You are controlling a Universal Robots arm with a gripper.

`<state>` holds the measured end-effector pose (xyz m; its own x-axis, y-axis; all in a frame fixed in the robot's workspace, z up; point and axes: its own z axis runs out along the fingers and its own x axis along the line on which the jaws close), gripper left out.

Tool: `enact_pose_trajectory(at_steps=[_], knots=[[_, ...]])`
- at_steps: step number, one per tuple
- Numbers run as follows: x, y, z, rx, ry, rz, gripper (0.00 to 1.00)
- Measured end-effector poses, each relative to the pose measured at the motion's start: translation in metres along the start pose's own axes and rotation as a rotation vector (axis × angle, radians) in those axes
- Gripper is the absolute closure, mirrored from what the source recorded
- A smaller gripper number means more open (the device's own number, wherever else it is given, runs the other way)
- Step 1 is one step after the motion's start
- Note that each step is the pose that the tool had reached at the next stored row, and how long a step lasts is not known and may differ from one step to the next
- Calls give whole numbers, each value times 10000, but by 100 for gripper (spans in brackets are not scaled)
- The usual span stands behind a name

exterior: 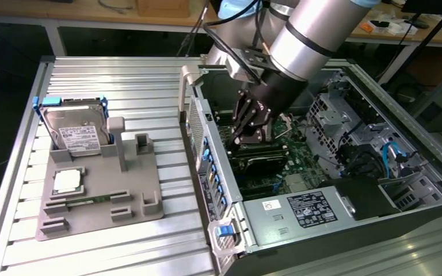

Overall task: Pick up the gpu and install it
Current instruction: 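Press down on the gpu until it lock into place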

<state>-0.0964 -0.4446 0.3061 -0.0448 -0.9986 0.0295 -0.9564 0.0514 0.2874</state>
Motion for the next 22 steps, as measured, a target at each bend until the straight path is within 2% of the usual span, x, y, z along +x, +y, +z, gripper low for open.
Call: enact_pose_trajectory(at_steps=[2, 4, 5, 6, 7, 8, 11, 16, 20, 22], knots=[[2, -3, 13, -110, 5, 0, 89], [5, -7, 24, -261, 12, -2, 89], [9, -9, 33, -440, 21, -2, 89], [10, -11, 37, -522, 25, -2, 89], [16, -14, 45, -695, 34, -3, 89], [18, -16, 51, -755, 36, -4, 89], [19, -22, 72, -889, 43, -6, 89], [18, -38, 119, -1039, 66, -7, 89], [17, -48, 157, -1121, 68, -6, 89], [15, -64, 170, -1123, 59, -16, 89]])
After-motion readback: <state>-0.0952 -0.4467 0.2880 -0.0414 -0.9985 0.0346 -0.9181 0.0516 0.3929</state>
